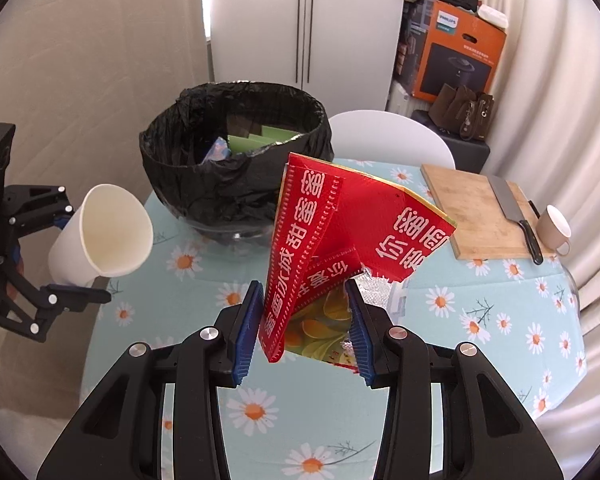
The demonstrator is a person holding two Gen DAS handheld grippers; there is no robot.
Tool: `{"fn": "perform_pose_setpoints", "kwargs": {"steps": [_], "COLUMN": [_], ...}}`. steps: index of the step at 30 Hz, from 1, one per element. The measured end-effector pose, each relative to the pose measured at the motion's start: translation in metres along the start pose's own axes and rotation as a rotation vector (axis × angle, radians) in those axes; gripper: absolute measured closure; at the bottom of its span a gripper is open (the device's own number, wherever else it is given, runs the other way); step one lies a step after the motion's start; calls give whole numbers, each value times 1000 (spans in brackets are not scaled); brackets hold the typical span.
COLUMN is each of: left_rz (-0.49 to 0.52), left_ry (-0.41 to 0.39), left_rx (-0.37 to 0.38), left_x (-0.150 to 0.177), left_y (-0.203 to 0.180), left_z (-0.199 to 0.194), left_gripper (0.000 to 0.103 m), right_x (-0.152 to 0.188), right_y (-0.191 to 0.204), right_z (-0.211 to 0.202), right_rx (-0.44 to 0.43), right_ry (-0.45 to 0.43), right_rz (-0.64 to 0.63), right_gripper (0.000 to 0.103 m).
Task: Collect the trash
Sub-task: 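Carry the paper cup and red wrapper over the bin and release both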
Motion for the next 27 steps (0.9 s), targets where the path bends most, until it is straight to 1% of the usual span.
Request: {"fn": "perform_pose_setpoints", "kwargs": {"steps": [4,7,9,16,17,19,20,23,27], "left_rz": [-2,-14,-22,-42,-45,-53,-63,-89,-99], "left_ry": [-44,-104,-123,-129,-120,-111,-109,-111,-97], "left_rx": [-3,-7,-14,-47,-58,-103,-109,-110,-124], "left_x": [-16,-32,-41,-78,-82,-91,-96,-107,-117], "left_y": [12,22,29,63,70,86,93,109,127], "left_z": [-11,-19,-21,-18,-16,-12,-10,-6,5], "left_gripper": [41,41,41,41,41,41,41,41,41], "right_x": [-20,-38,-50,-100,-108,-122,-129,-144,-155], "right_y": [10,10,7,-6,-7,-7,-5,0,7], "right_z": [-5,-6,-4,8,11,22,28,46,64], "right_rx": [2,2,5,-23,-37,-65,-76,-114,-153], "right_ry": [-17,-29,-39,-101,-112,-120,-123,-130,-125], "right_rz": [-12,-19,-28,-59,-61,-73,-84,-105,-120], "right_gripper": [64,64,64,63,63,63,63,63,63]}}
Point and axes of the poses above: each gripper's, at about its wrist camera, not at the fingertips, and z roughly the way its jaws point, y to its left, x to its underside, the point moved 10 cm from there along z, roughly the way its jaws point, and after that the axes turned 11 degrees about -z, right-handed, at the moved point
